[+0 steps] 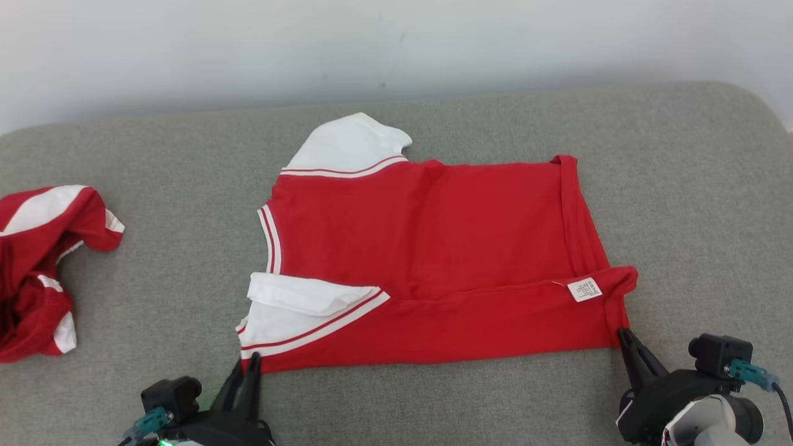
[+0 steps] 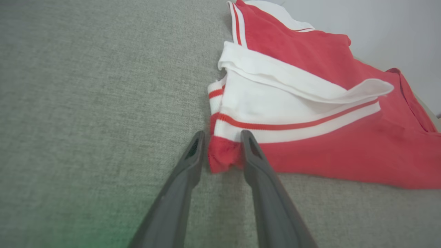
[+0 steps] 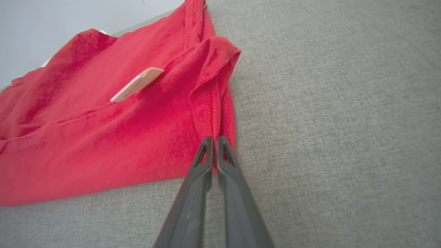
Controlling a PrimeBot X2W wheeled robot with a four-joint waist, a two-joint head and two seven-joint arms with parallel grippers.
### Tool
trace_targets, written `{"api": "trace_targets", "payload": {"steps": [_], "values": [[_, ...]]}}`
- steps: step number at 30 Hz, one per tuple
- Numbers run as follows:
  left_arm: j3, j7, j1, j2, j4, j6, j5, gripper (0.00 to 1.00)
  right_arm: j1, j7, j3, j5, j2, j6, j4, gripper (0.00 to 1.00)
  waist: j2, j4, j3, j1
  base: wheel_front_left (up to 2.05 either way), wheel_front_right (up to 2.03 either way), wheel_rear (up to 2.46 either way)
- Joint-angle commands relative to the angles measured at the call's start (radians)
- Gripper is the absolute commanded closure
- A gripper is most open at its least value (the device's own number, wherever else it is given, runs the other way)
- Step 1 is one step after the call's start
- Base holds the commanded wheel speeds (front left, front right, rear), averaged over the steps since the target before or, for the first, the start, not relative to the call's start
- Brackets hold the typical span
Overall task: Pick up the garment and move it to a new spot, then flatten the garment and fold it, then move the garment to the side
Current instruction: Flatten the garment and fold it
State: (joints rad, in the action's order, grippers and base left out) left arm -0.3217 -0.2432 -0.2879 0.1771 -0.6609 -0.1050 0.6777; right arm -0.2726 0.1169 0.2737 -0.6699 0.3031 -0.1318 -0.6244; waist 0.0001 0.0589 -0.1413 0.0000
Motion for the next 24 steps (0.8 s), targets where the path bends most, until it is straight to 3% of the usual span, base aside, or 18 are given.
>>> {"api": "trace_targets", "payload": {"steps": [1, 9, 18, 24], "values": [[0.002, -0.006, 0.011, -0.001, -0.007, 0.000, 0.004, 1.00, 0.008, 0.010, 0.005, -0.007, 0.004, 0.003, -0.003, 1.00, -0.0001, -0.011, 0.024, 0.0000, 0.00, 0.00, 0.00], [0.026, -0.021, 0.120, -0.029, 0.047, -0.013, 0.027, 1.00, 0.089, 0.050, 0.022, -0.042, 0.048, 0.003, 0.030, 1.00, -0.0001, -0.032, 0.101, 0.0000, 0.00, 0.00, 0.00], [0.052, -0.022, 0.283, -0.039, 0.210, 0.016, 0.001, 1.00, 0.250, 0.013, -0.045, -0.042, 0.100, 0.003, 0.176, 1.00, -0.0001, -0.044, 0.128, 0.0000, 0.00, 0.00, 0.00], [0.054, -0.022, 0.365, -0.045, 0.300, 0.043, 0.000, 1.00, 0.359, -0.033, -0.120, -0.024, 0.080, 0.003, 0.275, 1.00, -0.0001, -0.047, 0.135, 0.0000, 0.00, 0.00, 0.00]]}}
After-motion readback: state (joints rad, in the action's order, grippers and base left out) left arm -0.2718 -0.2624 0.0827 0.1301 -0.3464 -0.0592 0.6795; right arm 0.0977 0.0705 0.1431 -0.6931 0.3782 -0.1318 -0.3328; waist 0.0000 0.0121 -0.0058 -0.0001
